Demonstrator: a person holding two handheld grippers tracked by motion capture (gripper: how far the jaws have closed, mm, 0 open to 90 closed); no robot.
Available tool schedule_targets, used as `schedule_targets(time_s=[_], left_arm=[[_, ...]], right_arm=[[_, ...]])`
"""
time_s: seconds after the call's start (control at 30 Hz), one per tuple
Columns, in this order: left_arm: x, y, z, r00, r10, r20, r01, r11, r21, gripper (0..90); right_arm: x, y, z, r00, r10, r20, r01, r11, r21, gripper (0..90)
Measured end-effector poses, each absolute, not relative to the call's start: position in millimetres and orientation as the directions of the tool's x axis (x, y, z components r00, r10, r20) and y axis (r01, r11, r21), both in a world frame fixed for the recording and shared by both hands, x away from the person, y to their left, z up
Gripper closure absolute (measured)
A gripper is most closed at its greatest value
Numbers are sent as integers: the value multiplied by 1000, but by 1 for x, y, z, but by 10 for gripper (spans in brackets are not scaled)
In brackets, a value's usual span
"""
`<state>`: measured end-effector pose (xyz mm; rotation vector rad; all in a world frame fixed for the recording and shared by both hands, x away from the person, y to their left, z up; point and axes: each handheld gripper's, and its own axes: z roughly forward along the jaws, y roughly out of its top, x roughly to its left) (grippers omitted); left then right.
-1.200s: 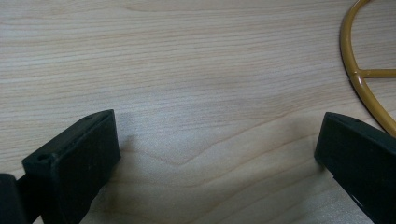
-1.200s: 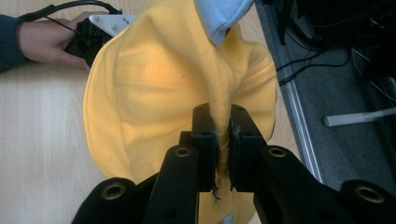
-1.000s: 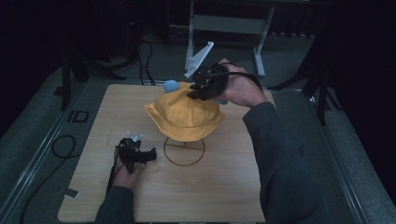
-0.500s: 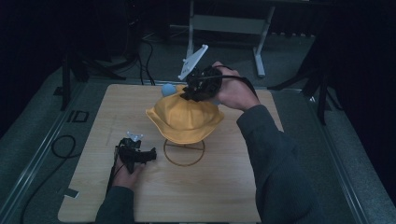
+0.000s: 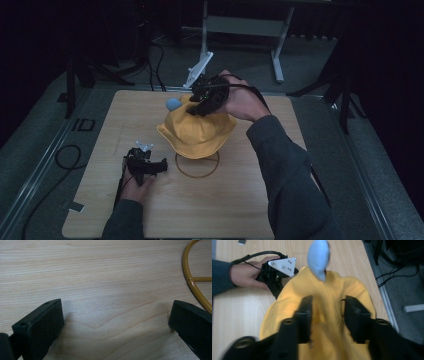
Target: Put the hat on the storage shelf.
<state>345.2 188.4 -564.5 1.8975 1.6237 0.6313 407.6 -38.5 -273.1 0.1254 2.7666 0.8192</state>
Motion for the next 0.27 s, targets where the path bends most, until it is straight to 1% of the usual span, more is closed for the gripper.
schedule_targets(time_s=[0.07, 0.17, 0.27], left_arm=[[345, 188, -565, 157, 988, -5, 725, -112, 679, 0], [345, 188, -565, 156, 988, -5, 724, -111, 680, 0], [345, 188, -565, 156, 988, -5, 724, -111, 681, 0]], right_arm=[[408, -44, -271, -960, 182, -211, 44, 846, 532, 439], [409, -53, -266, -958, 214, -192, 79, 837, 541, 389], [410, -67, -263, -948, 248, -201, 97, 824, 559, 345]])
